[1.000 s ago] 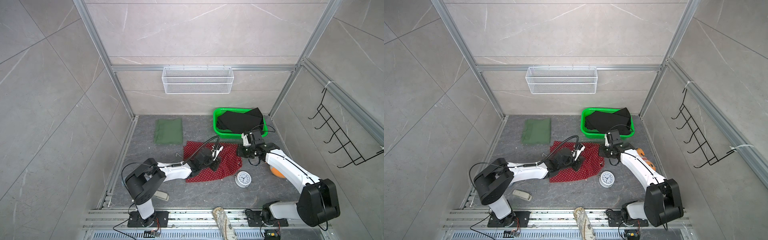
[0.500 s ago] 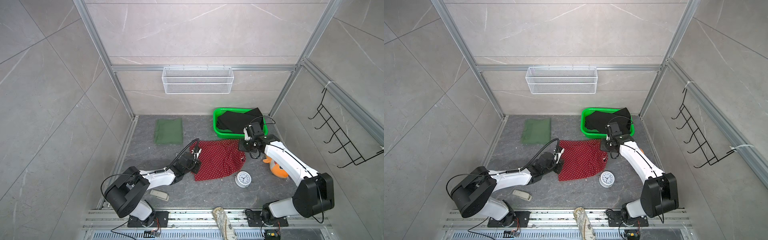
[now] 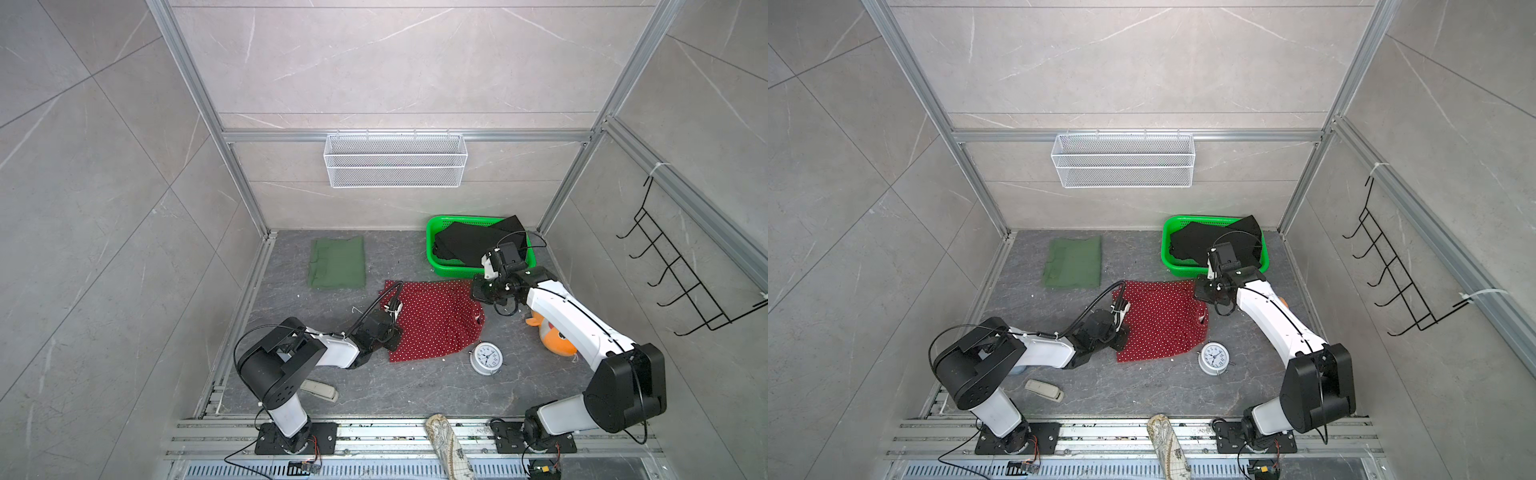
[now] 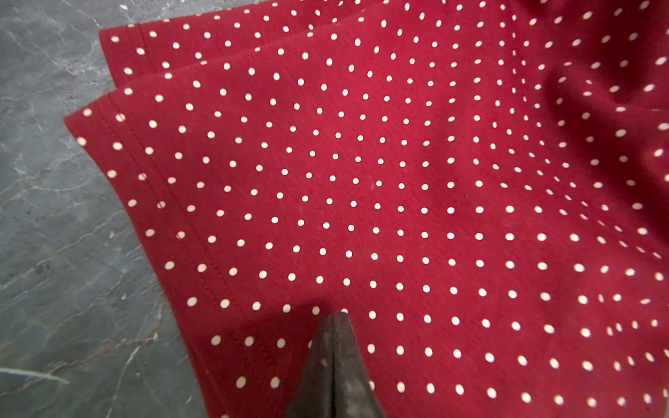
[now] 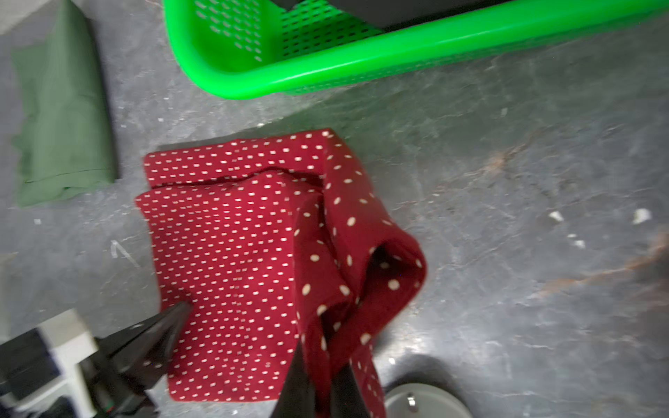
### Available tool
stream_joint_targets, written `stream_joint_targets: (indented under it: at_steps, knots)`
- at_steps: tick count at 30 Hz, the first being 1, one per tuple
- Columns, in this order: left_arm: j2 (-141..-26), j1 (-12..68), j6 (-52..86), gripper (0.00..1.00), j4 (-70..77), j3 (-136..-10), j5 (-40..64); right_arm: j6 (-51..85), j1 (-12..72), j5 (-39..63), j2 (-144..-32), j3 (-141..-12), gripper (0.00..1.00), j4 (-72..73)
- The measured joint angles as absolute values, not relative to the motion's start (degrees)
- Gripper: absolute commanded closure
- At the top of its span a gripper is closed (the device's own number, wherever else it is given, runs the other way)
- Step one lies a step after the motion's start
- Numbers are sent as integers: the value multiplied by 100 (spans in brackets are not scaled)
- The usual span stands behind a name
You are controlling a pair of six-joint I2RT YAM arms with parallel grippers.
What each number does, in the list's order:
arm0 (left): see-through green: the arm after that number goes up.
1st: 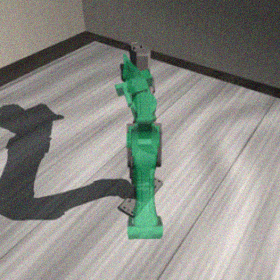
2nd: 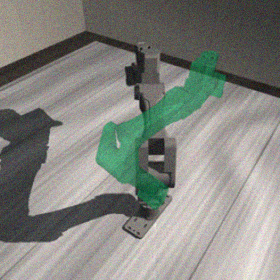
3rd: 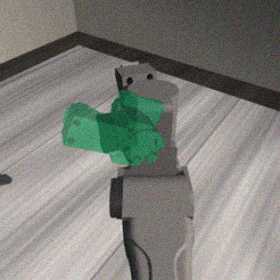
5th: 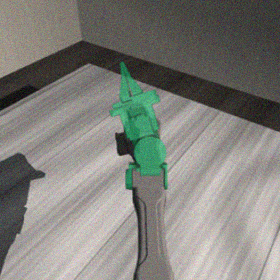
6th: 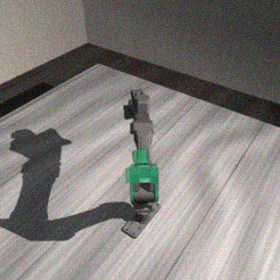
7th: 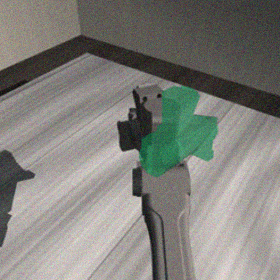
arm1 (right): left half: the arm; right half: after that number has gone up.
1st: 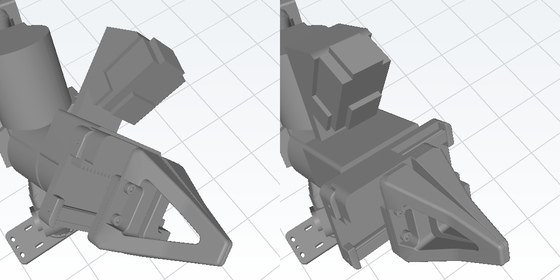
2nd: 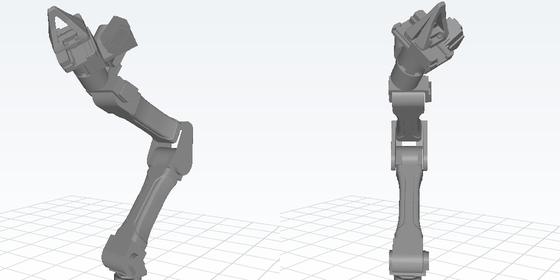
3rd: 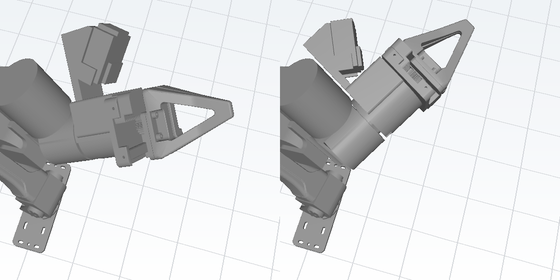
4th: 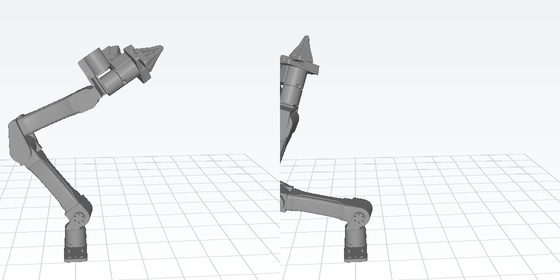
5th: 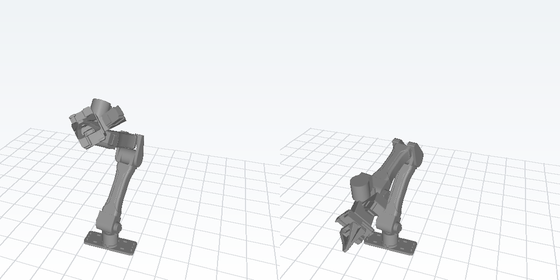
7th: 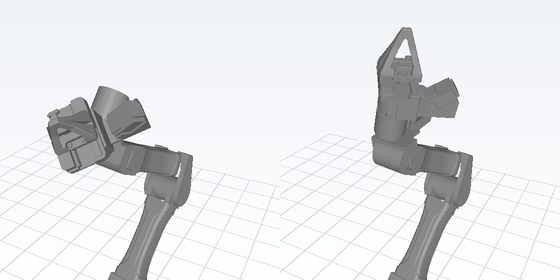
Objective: Fold and stack skirts
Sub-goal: Fold the skirt at the center of the table.
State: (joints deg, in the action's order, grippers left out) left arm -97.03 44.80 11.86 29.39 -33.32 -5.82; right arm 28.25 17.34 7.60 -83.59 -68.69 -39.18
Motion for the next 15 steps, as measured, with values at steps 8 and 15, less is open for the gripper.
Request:
stream_joint_targets:
  at_steps: [8, 15]
  knots:
    - [-9824, 4480, 1306, 100, 3319, -3242, -506, 3522, 2681, 867, -8250, -6869, 100, -3441]
    - [-9889, 4480, 1406, 100, 3529, -3197, -381, 4174, 3275, 963, -8333, -6866, 100, -2685]
